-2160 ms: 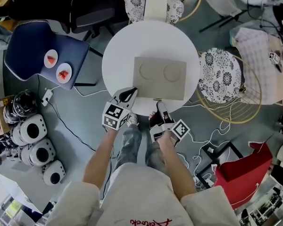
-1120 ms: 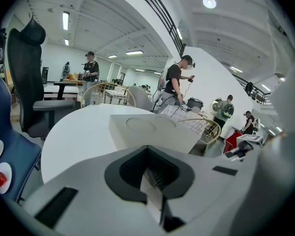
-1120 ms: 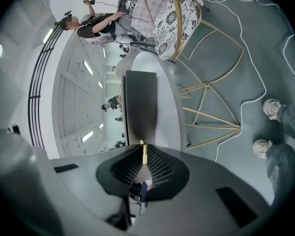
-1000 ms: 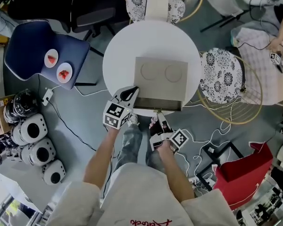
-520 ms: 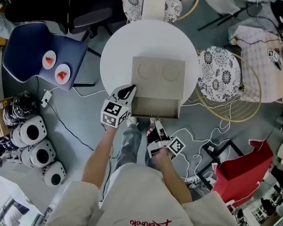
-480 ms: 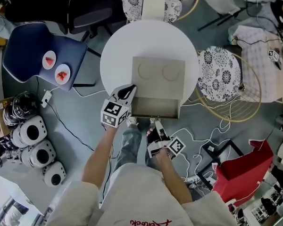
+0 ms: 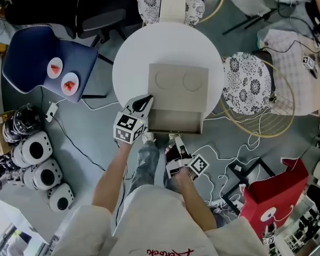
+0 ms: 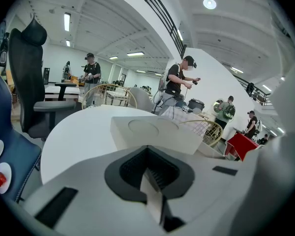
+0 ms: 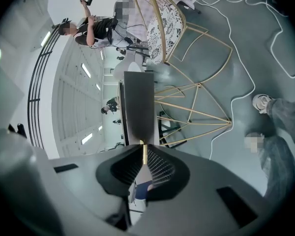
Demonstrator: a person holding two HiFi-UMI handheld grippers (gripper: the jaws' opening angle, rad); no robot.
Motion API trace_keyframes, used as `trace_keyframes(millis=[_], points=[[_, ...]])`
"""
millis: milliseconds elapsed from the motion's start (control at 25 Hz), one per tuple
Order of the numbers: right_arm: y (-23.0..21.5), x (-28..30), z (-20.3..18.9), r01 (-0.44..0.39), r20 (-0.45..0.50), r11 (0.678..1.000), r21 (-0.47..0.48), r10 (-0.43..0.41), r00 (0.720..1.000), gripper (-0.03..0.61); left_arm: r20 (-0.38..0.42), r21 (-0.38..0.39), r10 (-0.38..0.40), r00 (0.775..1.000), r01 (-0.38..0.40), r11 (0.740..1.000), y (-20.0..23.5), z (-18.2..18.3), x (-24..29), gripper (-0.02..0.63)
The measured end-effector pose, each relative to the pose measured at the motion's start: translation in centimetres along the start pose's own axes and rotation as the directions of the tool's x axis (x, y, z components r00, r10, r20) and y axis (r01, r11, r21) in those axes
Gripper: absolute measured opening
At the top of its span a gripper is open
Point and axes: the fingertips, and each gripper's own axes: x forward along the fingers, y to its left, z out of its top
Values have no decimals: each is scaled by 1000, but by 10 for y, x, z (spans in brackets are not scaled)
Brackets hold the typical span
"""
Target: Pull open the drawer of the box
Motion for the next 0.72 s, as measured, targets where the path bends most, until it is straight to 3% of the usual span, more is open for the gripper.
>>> trace_keyframes(millis=[240, 720], points=[[-1, -2, -4, -14, -31, 1000, 14, 14, 999, 88, -2, -10, 5, 1000, -5, 1000, 2, -1, 2, 12], [1, -25, -3, -16, -29, 1000, 11, 16, 999, 78, -15, 18, 31, 999, -31, 999, -4, 1, -5, 11]])
